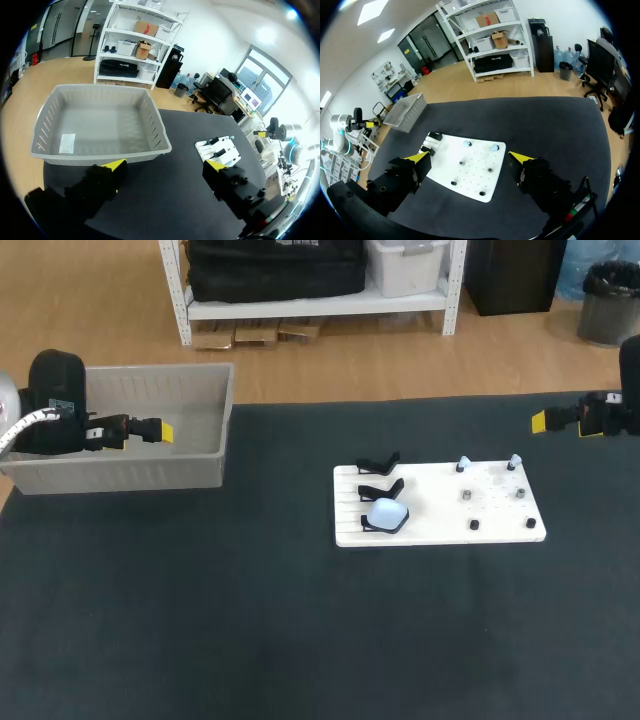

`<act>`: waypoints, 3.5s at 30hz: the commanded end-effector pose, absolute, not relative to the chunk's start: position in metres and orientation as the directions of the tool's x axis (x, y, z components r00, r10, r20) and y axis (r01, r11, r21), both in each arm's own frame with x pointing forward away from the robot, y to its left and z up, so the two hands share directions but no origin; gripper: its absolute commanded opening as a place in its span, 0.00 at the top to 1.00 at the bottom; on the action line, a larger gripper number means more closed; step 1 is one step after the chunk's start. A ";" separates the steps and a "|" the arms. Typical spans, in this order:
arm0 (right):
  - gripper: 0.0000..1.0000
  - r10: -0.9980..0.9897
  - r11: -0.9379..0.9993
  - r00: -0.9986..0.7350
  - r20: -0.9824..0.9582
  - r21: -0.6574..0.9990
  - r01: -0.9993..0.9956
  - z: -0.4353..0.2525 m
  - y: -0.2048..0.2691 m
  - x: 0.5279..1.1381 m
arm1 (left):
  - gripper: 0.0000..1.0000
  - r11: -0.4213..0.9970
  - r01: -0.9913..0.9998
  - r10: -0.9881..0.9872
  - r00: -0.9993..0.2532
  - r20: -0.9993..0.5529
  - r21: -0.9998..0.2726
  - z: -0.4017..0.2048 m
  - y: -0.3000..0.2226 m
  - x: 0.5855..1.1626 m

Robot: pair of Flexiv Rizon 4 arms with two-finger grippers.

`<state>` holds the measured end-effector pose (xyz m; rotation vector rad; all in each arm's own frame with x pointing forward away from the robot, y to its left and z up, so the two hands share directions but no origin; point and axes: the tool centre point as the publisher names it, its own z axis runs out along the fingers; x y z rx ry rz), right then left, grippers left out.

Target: Pick up each earbud case from the left stands, insert the matching earbuds, close the lid, and place the case in the box.

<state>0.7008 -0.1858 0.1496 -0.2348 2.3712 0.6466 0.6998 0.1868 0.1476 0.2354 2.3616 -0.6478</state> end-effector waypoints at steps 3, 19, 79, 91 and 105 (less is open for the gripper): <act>0.00 0.000 0.862 -0.766 -0.642 0.388 -0.325 0.150 -0.186 0.701 | 0.00 0.865 0.323 -0.001 -0.765 -0.645 -0.385 0.149 0.185 0.700; 0.00 0.000 0.862 -0.766 -0.642 0.388 -0.325 0.150 -0.186 0.701 | 0.00 0.818 0.413 0.041 -0.737 -0.675 -0.401 0.156 0.170 0.702; 0.00 0.000 0.862 -0.766 -0.642 0.388 -0.325 0.150 -0.186 0.701 | 0.07 -0.013 1.000 0.514 -0.009 -0.858 -0.019 0.063 -0.060 0.663; 0.00 0.000 0.862 -0.766 -0.642 0.388 -0.325 0.150 -0.186 0.701 | 0.25 -0.004 1.000 0.519 0.000 -0.855 -0.003 0.043 -0.083 0.660; 0.00 0.000 0.862 -0.766 -0.642 0.388 -0.325 0.150 -0.186 0.701 | 0.53 -0.001 1.000 0.532 -0.004 -0.847 -0.005 0.029 -0.095 0.665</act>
